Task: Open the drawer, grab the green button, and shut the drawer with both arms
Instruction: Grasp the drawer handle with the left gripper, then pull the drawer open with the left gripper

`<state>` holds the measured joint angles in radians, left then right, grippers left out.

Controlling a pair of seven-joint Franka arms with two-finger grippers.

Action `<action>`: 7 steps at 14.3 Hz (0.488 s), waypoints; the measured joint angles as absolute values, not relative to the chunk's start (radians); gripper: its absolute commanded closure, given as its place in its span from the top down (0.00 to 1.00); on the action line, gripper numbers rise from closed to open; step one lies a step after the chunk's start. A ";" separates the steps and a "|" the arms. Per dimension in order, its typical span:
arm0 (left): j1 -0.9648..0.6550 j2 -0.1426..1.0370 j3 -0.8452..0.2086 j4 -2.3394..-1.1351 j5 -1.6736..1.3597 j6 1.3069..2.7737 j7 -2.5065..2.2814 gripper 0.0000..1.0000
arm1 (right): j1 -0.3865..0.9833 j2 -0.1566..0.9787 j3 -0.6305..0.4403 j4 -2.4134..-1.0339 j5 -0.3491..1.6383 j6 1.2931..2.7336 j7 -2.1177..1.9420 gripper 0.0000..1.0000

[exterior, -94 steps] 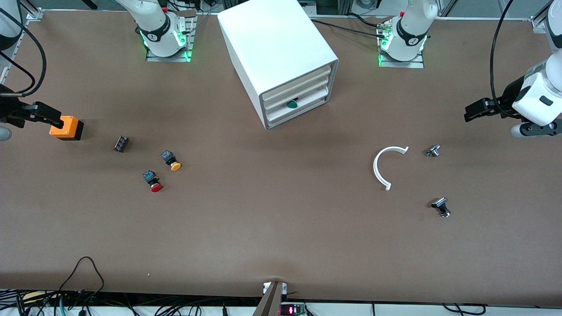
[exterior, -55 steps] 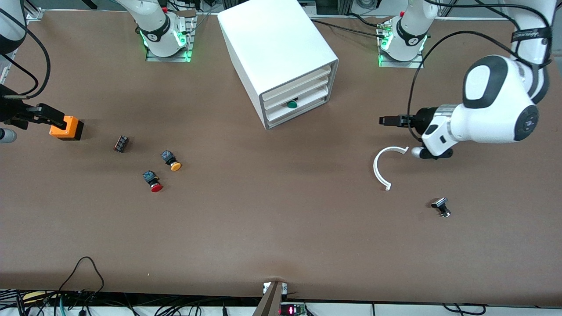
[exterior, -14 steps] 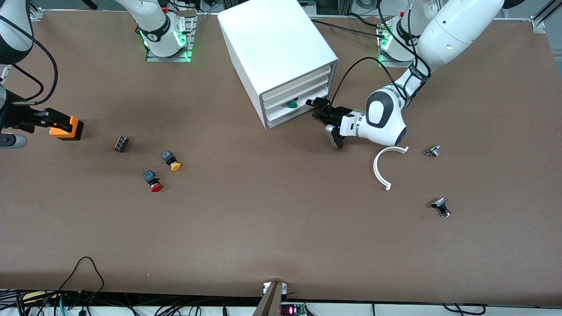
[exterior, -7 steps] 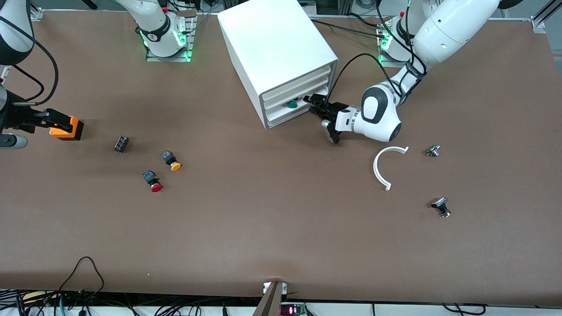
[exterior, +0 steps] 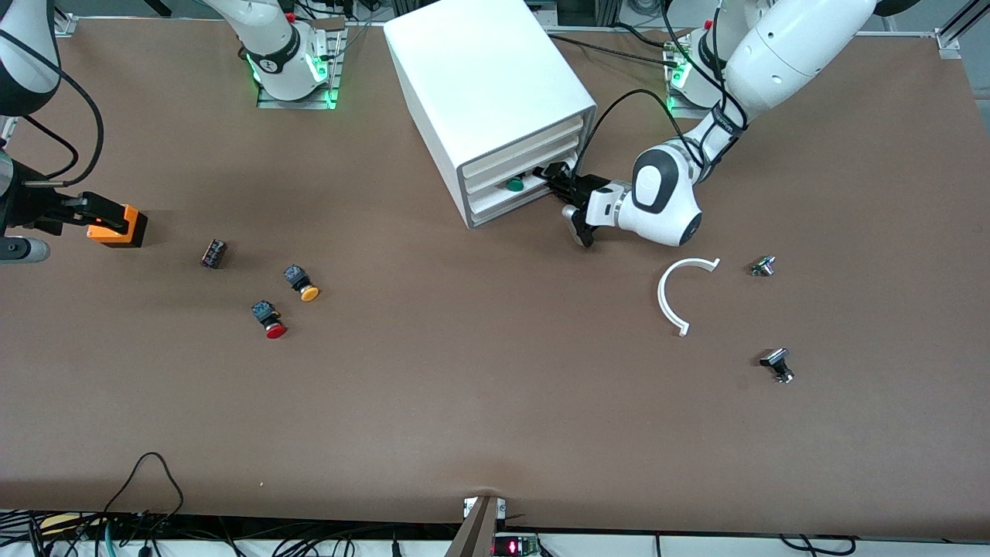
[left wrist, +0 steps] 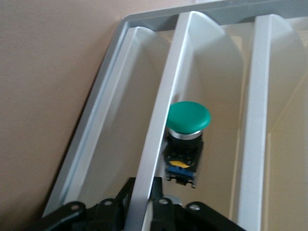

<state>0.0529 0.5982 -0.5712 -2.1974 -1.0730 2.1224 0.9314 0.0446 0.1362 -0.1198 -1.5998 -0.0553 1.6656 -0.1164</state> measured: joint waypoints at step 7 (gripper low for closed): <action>0.060 0.596 -0.574 -2.197 -1.079 2.118 0.932 0.05 | 0.045 0.136 -0.120 -1.600 -0.055 1.666 -0.117 1.00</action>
<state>0.0603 0.5965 -0.5742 -2.1975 -1.0793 2.1184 0.9317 0.0445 0.1365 -0.1198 -1.5998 -0.0553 1.6656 -0.1168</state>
